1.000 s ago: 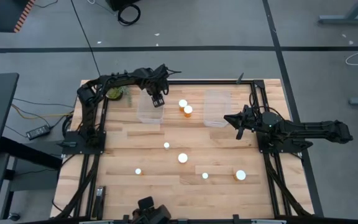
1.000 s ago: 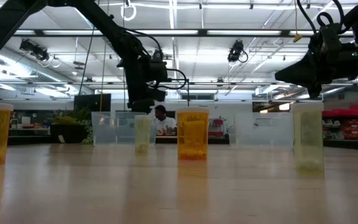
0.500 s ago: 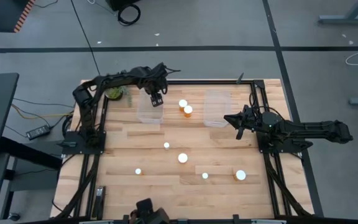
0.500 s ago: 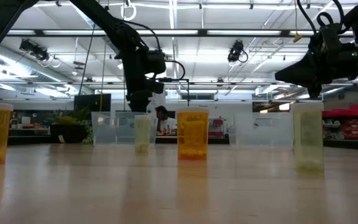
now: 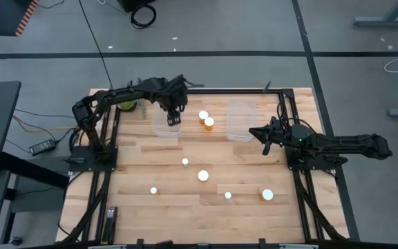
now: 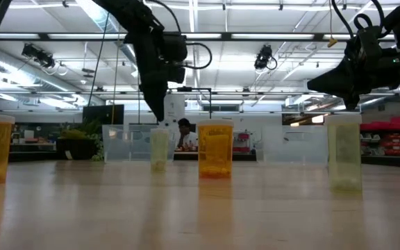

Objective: Pick and place medicine bottles into bin by pill shape (circle, oval)
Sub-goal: Put the top small yellow pill bottle into the left transparent bin

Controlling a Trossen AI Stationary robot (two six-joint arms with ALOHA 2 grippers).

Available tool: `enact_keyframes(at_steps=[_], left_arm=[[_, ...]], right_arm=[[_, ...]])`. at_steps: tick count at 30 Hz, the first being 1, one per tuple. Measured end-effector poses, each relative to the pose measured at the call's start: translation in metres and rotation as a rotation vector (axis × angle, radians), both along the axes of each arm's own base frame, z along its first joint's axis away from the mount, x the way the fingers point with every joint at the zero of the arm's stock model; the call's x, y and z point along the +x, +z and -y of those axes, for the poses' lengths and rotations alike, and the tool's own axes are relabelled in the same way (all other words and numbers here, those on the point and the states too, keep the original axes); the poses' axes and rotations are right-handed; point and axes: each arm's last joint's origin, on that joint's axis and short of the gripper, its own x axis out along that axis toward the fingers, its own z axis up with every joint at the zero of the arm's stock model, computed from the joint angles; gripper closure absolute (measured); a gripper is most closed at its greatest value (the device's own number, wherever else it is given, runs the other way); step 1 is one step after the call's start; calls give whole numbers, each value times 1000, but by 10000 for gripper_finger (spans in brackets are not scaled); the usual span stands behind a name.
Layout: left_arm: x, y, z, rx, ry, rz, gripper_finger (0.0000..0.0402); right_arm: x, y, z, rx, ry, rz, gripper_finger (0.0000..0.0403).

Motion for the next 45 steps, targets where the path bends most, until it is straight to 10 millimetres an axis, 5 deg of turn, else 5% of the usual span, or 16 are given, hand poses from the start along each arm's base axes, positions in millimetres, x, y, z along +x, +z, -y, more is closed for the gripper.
enact_keyframes(at_steps=[11,22,30,36,45], left_arm=[[32,1,70,-43,-193,53,193],[39,-1,143,-87,-353,-5,191],[33,-3,177,-102,-412,-83,194],[37,-24,198,-39,-430,-184,190],[49,-51,204,28,-379,-226,190]], right_arm=[[0,0,0,0,0,0,364],[0,0,0,0,0,0,364],[0,0,0,0,0,-1,364],[0,0,0,0,0,-1,364],[0,-2,0,3,0,-24,364]])
